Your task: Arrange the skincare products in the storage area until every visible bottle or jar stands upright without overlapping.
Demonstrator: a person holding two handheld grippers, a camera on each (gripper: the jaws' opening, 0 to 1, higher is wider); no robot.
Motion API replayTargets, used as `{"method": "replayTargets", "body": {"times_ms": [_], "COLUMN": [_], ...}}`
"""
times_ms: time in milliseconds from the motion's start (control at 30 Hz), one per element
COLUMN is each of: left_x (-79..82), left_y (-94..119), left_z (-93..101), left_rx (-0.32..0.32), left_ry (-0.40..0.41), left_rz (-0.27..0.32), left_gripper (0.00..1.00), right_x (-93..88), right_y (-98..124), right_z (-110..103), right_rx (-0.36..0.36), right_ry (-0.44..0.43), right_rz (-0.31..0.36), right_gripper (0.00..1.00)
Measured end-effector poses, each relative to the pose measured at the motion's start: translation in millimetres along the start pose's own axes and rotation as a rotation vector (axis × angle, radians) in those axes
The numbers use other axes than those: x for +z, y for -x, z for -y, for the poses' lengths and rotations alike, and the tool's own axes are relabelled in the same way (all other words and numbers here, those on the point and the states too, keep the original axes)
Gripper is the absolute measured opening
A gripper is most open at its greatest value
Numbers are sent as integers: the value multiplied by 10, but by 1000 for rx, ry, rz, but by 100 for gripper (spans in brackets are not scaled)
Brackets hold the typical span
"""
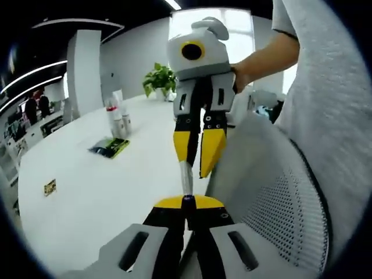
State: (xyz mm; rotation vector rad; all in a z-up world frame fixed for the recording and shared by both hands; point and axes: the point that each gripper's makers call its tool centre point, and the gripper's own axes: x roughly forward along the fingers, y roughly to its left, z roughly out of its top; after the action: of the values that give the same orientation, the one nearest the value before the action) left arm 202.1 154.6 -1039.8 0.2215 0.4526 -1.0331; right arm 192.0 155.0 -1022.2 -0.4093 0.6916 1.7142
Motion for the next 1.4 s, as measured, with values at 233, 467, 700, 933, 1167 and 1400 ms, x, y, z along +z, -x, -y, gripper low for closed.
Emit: {"method": "replayTargets", "body": {"times_ms": [233, 467, 700, 933, 1167, 1400], "left_x": [13, 102, 118, 223, 493, 590], "left_y": [-4, 32, 164, 305, 532, 571], "left_z": [2, -150, -349, -529, -642, -585], "left_rx": [-5, 81, 145, 176, 102, 26], "left_ry": [54, 152, 297, 514, 756, 812], "left_rz": [16, 98, 170, 313, 536, 569], "left_gripper": [0, 15, 24, 35, 34, 12], "right_x": [12, 10, 7, 208, 469, 611], "right_y": [-6, 30, 153, 309, 384, 368], "right_z": [65, 85, 182, 303, 250, 196], "right_rx": [-39, -40, -55, -54, 47, 114], "right_ry": [16, -13, -71, -212, -382, -450], "right_rz": [17, 25, 70, 227, 410, 487], "right_gripper": [0, 0, 0, 0, 0, 0]}}
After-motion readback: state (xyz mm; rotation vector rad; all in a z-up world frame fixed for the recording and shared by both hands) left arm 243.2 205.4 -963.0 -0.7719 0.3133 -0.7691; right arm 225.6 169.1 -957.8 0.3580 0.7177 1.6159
